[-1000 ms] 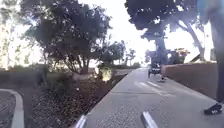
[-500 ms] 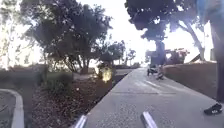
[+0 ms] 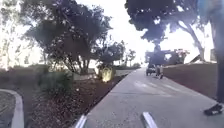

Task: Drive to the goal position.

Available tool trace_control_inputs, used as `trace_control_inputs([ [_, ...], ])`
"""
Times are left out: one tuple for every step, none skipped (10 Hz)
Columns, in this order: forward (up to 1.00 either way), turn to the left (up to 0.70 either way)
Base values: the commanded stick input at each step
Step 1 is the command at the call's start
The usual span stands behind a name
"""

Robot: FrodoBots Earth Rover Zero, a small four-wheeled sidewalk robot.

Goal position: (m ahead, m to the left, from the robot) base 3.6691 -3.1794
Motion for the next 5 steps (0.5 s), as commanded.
trace_control_inputs([
  [0.98, -0.02],
  [0.98, -0.09],
  [0.98, -0.12],
  [0.98, -0.16],
  [0.98, -0.24],
])
